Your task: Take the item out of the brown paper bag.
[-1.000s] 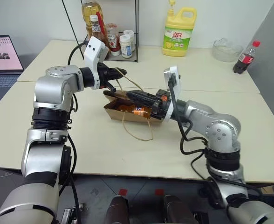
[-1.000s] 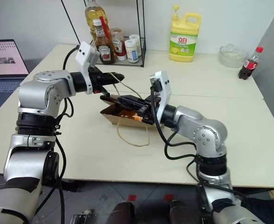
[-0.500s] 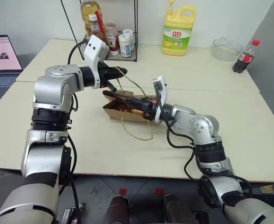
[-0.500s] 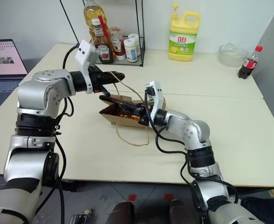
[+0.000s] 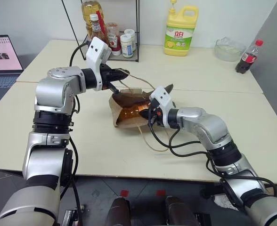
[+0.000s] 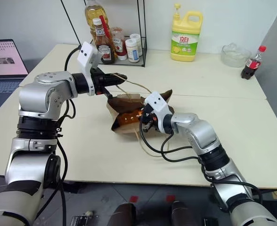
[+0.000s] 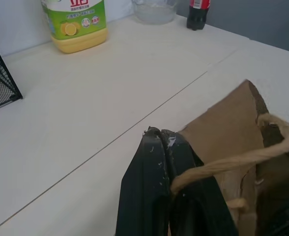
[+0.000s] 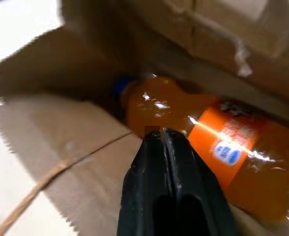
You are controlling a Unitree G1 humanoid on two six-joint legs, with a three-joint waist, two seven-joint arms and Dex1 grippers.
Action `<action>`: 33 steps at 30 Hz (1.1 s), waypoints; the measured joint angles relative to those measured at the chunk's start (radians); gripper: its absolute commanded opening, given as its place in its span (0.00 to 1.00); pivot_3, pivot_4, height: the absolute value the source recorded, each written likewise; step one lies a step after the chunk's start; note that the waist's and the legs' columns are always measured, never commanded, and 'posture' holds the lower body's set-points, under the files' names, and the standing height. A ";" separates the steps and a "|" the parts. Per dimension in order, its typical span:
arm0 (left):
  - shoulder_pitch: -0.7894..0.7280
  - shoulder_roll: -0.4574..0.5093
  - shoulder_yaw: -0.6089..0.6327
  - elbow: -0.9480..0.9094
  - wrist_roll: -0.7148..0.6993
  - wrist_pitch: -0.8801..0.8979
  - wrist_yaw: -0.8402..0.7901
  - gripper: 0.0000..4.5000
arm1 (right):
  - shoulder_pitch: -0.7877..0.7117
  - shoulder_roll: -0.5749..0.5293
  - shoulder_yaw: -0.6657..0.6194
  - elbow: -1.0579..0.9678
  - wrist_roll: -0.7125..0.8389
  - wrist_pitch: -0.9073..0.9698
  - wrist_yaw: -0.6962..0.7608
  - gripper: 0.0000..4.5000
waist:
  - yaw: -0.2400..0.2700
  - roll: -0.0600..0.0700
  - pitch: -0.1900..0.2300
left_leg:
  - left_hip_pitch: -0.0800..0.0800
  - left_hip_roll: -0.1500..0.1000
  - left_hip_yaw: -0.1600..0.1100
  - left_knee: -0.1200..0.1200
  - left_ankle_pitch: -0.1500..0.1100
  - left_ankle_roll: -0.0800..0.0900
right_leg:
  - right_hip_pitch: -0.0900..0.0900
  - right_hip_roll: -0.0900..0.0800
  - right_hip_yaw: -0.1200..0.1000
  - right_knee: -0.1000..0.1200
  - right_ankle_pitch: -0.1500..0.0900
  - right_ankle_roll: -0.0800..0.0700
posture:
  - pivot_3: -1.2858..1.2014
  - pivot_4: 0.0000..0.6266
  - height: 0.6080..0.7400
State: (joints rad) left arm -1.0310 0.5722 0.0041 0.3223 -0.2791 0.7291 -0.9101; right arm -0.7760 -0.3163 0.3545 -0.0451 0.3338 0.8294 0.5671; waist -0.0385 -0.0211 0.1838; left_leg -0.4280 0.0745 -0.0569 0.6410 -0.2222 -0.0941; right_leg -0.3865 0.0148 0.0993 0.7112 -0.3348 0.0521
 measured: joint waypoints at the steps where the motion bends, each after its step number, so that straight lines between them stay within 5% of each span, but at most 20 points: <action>1: 0.000 -0.004 0.000 0.000 0.000 -0.001 0.001 0.00 | 0.000 -0.011 0.020 -0.001 -0.021 -0.007 0.000 0.01 | 0.000 0.000 0.000 | 0.000 0.000 0.000 0.000 0.000 0.000 | 0.000 0.000 0.000 0.000 0.000 0.000 | 0.52 0.24 1.00; 5: 0.000 -0.011 0.000 0.001 0.000 -0.005 0.002 0.00 | -0.001 -0.058 0.095 0.005 -0.131 -0.079 0.013 0.01 | 0.000 0.000 0.000 | -0.001 0.000 0.000 0.000 0.000 0.000 | -0.001 0.000 0.000 0.000 0.000 0.000 | 0.52 0.24 1.00; 18: 0.000 -0.018 0.000 0.003 0.000 -0.016 0.005 0.00 | -0.043 -0.142 0.260 0.133 -0.518 -0.519 0.110 0.96 | -0.001 0.000 0.000 | -0.001 0.000 0.000 0.001 0.000 -0.001 | 0.000 0.000 0.000 0.000 0.000 0.000 | 0.52 0.24 1.00; 33: 0.001 -0.026 0.001 0.004 0.001 -0.017 0.026 0.00 | -0.218 -0.024 0.339 0.512 -0.806 -0.866 0.139 0.98 | -0.006 0.000 0.000 | 0.000 0.000 0.000 0.001 0.002 -0.004 | -0.001 0.000 0.000 0.001 0.000 0.000 | 0.52 0.24 1.00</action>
State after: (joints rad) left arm -1.0304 0.5464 0.0046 0.3267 -0.2785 0.7124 -0.8845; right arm -0.9941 -0.3403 0.6930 0.4664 -0.4717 -0.0370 0.7058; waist -0.0446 -0.0211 0.1838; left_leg -0.4284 0.0749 -0.0570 0.6421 -0.2199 -0.0982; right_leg -0.3871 0.0146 0.0992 0.7118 -0.3348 0.0519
